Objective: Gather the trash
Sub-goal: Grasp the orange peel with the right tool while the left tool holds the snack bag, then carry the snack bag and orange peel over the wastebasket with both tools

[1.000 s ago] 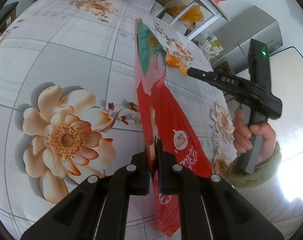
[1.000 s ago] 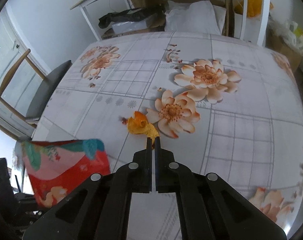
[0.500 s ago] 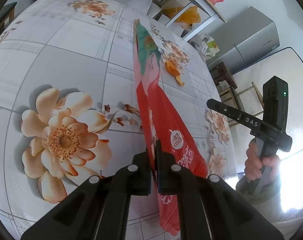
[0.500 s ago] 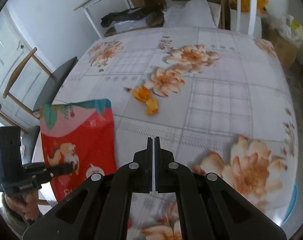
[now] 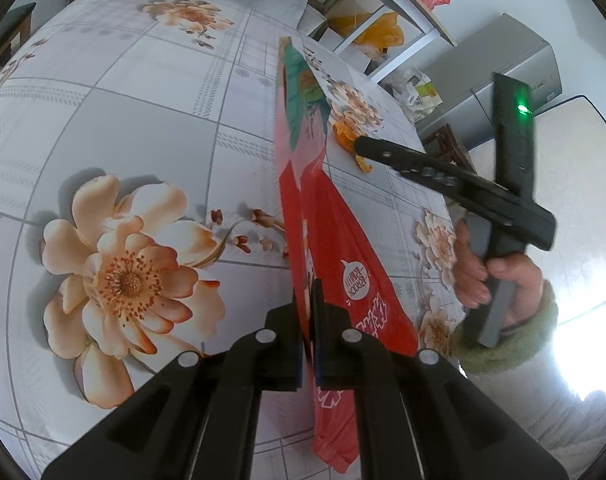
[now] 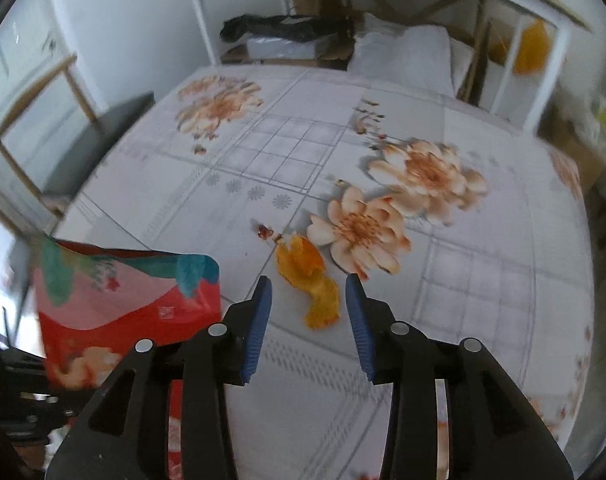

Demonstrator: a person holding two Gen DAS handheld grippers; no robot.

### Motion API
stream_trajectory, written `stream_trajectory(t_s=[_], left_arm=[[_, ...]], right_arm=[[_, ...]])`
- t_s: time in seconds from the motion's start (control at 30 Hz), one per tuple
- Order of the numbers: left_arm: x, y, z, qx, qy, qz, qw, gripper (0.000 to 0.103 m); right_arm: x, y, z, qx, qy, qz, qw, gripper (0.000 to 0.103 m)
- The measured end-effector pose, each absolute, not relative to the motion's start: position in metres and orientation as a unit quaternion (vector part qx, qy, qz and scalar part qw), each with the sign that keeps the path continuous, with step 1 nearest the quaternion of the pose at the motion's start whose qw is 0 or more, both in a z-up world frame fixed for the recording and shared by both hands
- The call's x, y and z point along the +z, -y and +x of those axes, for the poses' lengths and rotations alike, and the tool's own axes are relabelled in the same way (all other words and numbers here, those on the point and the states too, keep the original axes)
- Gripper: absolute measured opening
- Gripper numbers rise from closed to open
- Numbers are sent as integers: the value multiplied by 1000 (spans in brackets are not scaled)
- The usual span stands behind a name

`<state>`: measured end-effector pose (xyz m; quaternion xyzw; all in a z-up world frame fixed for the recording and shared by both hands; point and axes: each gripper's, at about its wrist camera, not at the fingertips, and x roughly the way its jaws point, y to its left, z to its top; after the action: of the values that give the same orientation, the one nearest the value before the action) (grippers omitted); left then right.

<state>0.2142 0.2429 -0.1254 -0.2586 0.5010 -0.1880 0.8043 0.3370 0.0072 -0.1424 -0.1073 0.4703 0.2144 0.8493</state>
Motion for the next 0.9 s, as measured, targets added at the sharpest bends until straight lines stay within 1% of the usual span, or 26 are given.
stream_trajectory(t_s=[0.1,0.17,0.23,0.27,0.33,0.4,0.67,0.9], left_arm=[[-126,-244,215,-189,-501,-260,804,3],[-126,-244,216,-189,-501,-260,803,3],[-127,-244,216,-189,-501,-261,803,3],[-127,-245,216,-190,-500,-263,803,3],[-127,-244,216,-191,-499,-264,803,3],[-127,-243,216,-194,-496,-263,804,1],[-118,-237,211,-205,-483,-266,809,0],[-99,-227,203,-227,-467,-267,811,0]], right_arm=[[-151,-12,344,211,-474,-123,846,37],[-154,-11,347,213,-476,-117,845,34],[-153,-9,347,214,-478,-110,845,24],[-152,-6,348,215,-480,-98,845,21],[-149,-4,347,215,-480,-86,846,11],[-147,0,346,215,-482,-74,846,9],[-130,27,321,208,-475,-21,855,7],[-95,67,288,193,-447,33,873,7]])
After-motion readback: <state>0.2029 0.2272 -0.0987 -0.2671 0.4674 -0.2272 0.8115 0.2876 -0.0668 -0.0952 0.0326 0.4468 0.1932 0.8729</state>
